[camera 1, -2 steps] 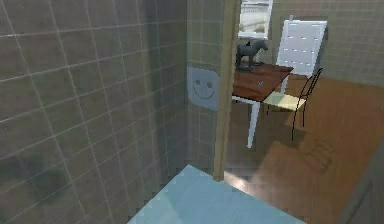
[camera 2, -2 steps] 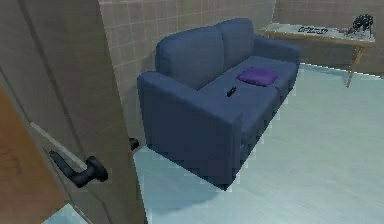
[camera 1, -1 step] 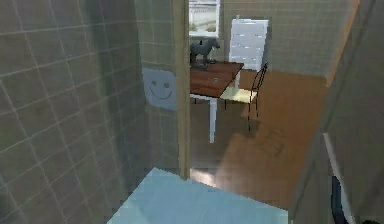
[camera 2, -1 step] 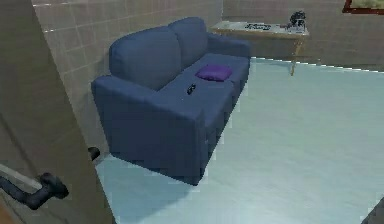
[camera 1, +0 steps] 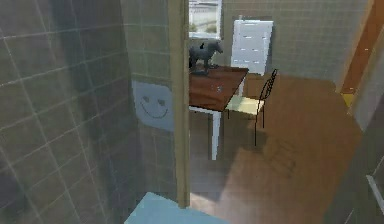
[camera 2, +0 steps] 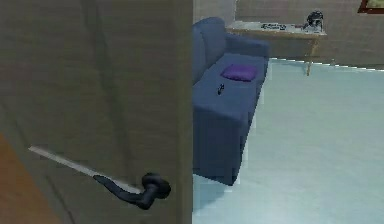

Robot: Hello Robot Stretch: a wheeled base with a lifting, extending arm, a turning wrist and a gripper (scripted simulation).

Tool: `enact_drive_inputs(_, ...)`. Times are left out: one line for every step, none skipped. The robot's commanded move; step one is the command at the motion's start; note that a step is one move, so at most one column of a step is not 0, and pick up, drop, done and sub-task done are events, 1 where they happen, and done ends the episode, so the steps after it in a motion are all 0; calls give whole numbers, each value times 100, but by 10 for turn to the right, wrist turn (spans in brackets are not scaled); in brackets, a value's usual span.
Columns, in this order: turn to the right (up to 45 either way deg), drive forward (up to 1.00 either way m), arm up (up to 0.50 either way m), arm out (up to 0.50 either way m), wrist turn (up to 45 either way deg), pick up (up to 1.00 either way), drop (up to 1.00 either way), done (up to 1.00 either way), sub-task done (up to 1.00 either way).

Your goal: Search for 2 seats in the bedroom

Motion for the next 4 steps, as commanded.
enact_drive_inputs(180, 0, 0, 0, 0, 0, 0, 0, 0)
enact_drive_inputs(0, 100, 0, 0, 0, 0, 0, 0, 0)
enact_drive_inputs(120, 0, 0, 0, 0, 0, 0, 0, 0)
enact_drive_inputs(0, 20, 0, 0, 0, 0, 0, 0, 0)
